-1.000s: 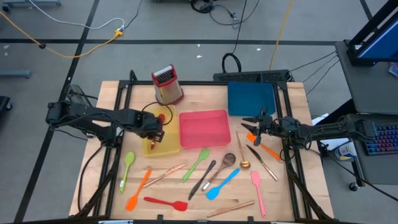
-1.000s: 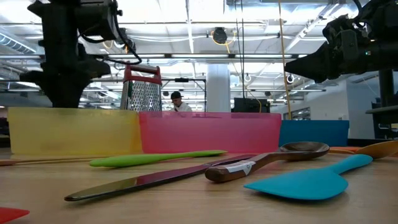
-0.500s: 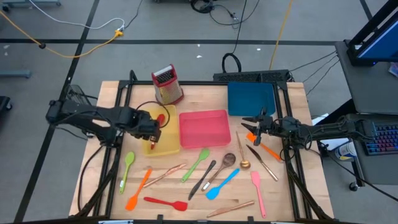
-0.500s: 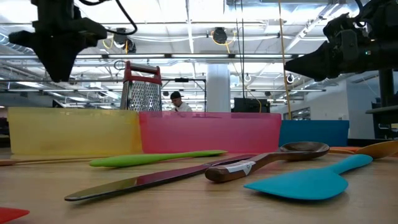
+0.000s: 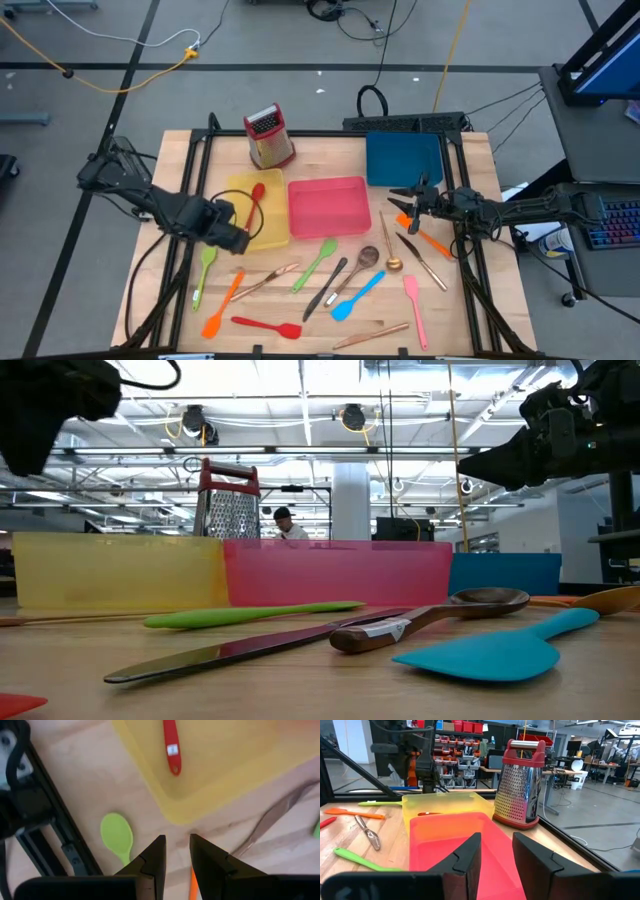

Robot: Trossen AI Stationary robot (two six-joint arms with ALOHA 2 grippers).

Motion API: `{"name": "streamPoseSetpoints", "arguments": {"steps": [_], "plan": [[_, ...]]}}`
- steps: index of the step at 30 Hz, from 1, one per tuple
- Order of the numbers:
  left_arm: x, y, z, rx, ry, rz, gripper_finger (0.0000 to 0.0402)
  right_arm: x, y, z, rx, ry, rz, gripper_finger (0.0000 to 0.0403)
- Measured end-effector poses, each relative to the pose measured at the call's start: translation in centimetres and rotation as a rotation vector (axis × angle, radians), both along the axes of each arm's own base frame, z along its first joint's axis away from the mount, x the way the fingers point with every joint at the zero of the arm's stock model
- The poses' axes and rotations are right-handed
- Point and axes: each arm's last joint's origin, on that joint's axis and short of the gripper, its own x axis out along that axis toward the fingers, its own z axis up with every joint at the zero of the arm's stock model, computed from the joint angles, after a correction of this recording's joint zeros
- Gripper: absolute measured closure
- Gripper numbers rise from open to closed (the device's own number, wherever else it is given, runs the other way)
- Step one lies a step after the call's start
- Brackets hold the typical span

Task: Pick & Place Kitchen Items
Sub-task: Put the green serving spoon into the yellow bin

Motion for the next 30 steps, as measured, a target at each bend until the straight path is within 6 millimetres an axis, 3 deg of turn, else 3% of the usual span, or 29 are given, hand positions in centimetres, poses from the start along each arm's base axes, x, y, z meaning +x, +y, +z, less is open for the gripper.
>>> {"name": "streamPoseSetpoints", "arguments": {"steps": [9,18,30], "plan": [[-1.2,-2.9,-0.3,-0.045,0.046,-0.020,0.0309,0.0,0.0,0.0,-0.014,0.004,0.000,0.0298],[-1.3,-5.6,-2.0,-0.107,0.214,-0.012,0.0309,0.0,0.0,0.0,-0.014,0.004,0.000,0.0298],[-1.8,-7.3,-3.1,-0.061,0.262,-0.093,0.0309,0.0,0.0,0.0,-0.014,0.004,0.000,0.0298]]}}
